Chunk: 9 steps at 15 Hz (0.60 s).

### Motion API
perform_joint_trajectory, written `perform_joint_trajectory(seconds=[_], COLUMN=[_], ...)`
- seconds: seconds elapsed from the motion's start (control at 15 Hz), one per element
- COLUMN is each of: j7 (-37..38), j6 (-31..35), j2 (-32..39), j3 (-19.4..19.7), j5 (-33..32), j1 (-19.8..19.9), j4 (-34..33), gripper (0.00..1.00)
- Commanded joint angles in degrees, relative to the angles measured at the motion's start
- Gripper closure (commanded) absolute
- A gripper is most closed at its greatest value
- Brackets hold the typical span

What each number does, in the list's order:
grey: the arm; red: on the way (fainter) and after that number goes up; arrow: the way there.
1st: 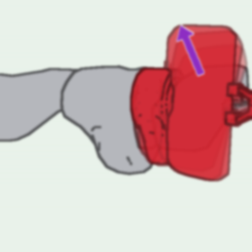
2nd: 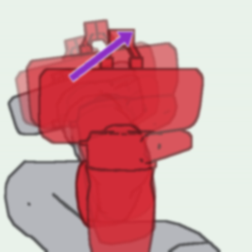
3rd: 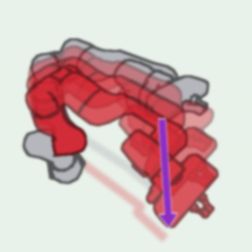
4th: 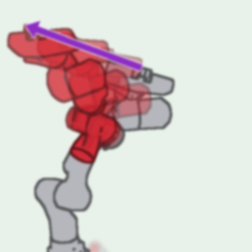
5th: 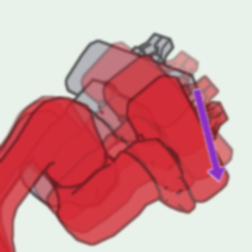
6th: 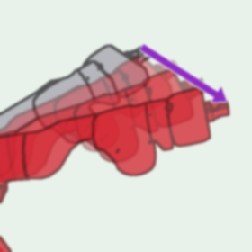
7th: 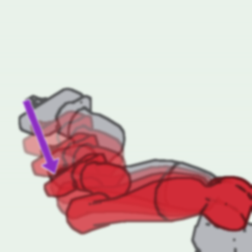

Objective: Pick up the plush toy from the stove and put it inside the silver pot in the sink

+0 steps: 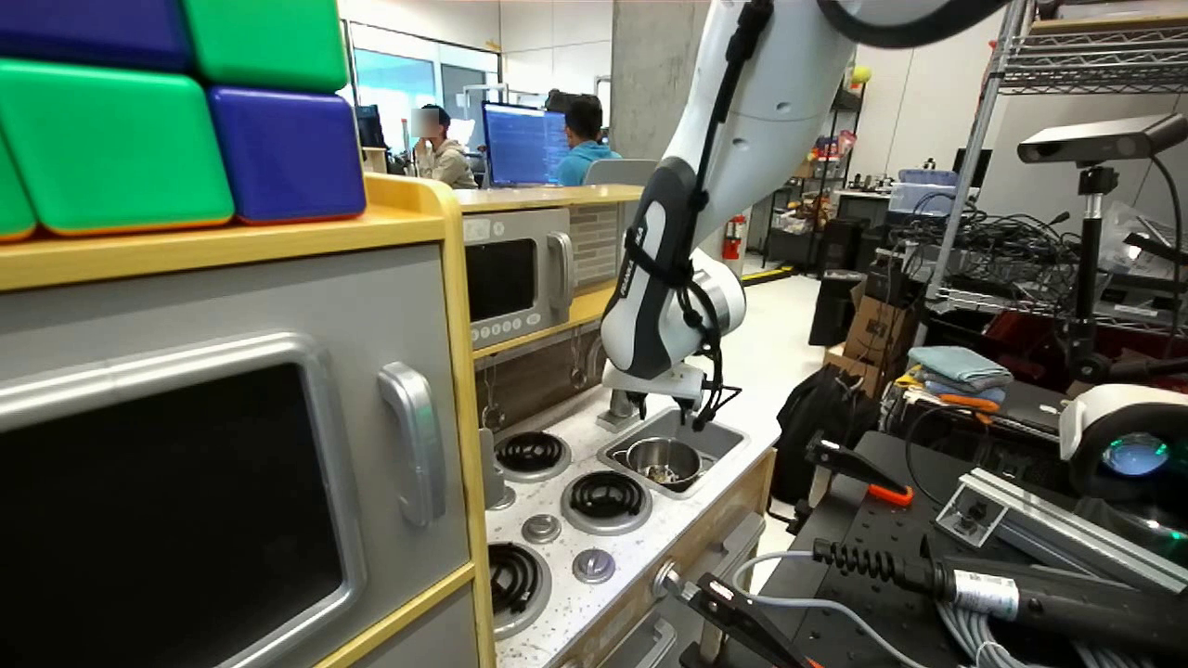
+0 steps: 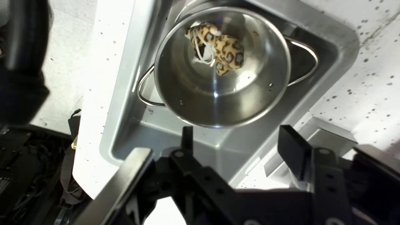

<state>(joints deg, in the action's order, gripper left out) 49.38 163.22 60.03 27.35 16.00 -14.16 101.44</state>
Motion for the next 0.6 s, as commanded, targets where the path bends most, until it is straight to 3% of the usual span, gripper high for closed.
perform_joint_trajectory(seconds=[0.0,0.33,0.4,0.53], j7=[-4.73,-10.1,-6.61,-6.95], j6=[1.05,1.93,0.77,0.59], j2=[-13.16,-24.81,-19.0,-20.73], j3=[-4.47,-9.48,-7.97,-8.28], j5=[-2.0,-1.35,-1.75,-1.8], j1=[2.34,6.5,5.33,5.86], j4=[11.35,20.12,14.57,15.65], gripper=[0.01,0.0,0.0,0.0])
